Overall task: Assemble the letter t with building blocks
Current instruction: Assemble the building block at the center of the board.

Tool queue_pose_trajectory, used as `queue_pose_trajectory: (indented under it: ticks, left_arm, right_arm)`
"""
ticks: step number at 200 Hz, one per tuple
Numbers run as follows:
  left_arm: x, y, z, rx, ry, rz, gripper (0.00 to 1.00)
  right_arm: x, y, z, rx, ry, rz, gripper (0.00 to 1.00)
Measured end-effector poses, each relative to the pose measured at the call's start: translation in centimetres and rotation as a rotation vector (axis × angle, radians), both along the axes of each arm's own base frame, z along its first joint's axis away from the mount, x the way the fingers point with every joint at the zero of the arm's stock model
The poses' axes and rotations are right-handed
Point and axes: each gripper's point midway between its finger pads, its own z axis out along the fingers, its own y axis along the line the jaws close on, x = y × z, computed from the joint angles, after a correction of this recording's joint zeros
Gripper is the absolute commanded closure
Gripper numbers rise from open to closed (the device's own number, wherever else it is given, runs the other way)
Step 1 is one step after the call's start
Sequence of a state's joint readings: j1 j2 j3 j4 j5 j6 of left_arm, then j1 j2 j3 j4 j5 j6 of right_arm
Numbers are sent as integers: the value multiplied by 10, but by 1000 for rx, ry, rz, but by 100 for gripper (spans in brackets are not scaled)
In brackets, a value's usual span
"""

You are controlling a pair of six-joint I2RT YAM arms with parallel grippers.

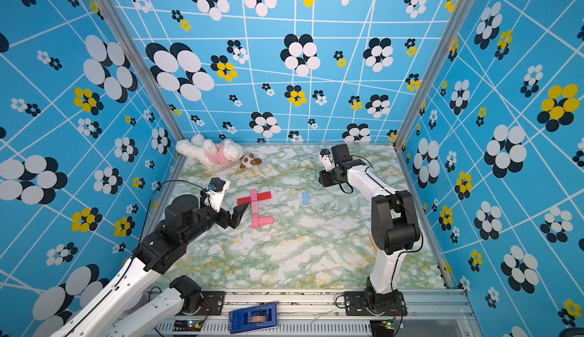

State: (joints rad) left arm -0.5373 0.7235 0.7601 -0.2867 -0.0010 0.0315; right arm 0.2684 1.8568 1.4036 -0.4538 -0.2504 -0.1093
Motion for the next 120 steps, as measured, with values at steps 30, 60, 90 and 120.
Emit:
queue_pose_trajectory:
  ticks: [30,60,90,120]
  left_arm:
    - [0,3,2,5,-10,13,1]
    - [2,7,2,15,-15,38,1]
    - [0,15,10,8,-45,70,1]
    - [-2,27,20,1,-85,121,1]
  right_arm:
    - [-26,44,3,-10,-65,210,77]
    - [-50,80,8,-21,-125,396,78]
    - [-58,95,11,-52,-189,525,76]
    - [-70,110,6,-113,-219,646,76]
